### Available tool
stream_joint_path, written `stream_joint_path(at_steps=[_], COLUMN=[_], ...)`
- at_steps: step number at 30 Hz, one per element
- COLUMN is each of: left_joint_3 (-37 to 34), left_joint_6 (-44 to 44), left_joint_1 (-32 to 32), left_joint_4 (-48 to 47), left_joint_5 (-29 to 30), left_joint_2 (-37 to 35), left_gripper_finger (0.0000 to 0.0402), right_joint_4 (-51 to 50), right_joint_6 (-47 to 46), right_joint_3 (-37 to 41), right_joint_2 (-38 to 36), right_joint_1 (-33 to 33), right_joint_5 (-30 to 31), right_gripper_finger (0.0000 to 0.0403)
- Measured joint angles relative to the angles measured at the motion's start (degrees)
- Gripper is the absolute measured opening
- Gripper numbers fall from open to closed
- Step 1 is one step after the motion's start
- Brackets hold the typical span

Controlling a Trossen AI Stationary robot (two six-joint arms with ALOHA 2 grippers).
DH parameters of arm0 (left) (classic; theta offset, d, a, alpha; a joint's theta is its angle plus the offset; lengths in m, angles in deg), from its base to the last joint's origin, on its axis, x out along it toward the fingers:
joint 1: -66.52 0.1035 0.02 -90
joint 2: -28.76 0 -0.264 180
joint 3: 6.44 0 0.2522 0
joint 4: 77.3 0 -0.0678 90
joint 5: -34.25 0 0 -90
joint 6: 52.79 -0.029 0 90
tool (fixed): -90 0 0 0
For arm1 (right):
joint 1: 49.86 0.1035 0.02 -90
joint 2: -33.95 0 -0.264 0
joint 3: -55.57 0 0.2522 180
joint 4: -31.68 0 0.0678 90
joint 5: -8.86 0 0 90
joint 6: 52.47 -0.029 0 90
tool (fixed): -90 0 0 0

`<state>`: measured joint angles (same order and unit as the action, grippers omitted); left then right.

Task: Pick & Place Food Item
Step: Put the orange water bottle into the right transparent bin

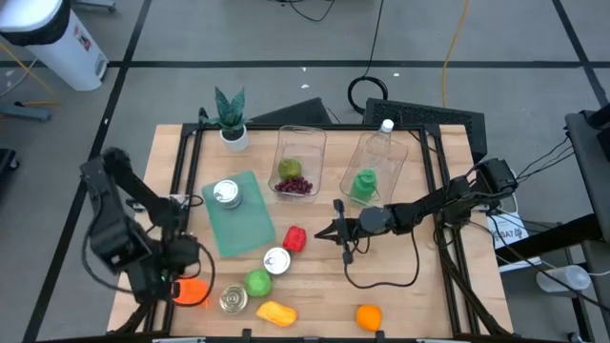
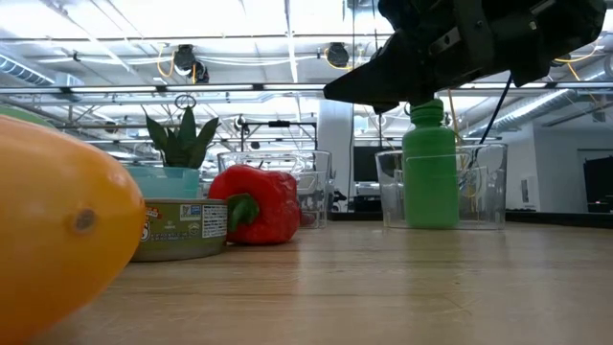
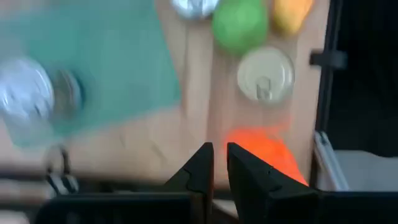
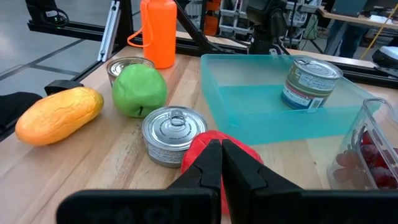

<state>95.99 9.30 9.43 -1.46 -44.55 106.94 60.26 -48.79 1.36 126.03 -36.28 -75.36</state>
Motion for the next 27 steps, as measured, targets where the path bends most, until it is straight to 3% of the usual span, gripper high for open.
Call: stream_joint_path(at_steps=[5,10,19,21,27], left_joint_3=[-0.3,-0.3,-0.3,-0.3,-0.3], left_joint_6=[14.5,26.3,31.9,30.5,28.7], left_joint_1=[-6.7,-13.7,-18.0,-18.0,-18.0], left_joint_4=[0.4,0.3,0.4,0.5,0.7], left_joint_5=[-8.6,-10.5,3.2,5.7,5.5], left_joint_2=[0.6,1.2,1.4,1.8,4.8], left_gripper_finger=[0.0051,0.0051,0.0069,0.0092,0.0194], right_joint_4=[-0.9,-0.7,-0.6,-0.6,-0.6], right_joint_6=[0.0,0.0,0.0,0.0,0.0], right_joint_3=[0.0,0.0,0.0,0.0,0.0], right_joint_2=[0.0,0.0,0.0,0.0,0.0], right_joint_1=[0.0,0.0,0.0,0.0,0.0], right_joint_5=[0.0,0.0,0.1,0.1,0.1], right_gripper_finger=[0.0004,0.0004,0.0004,0.0004,0.0004])
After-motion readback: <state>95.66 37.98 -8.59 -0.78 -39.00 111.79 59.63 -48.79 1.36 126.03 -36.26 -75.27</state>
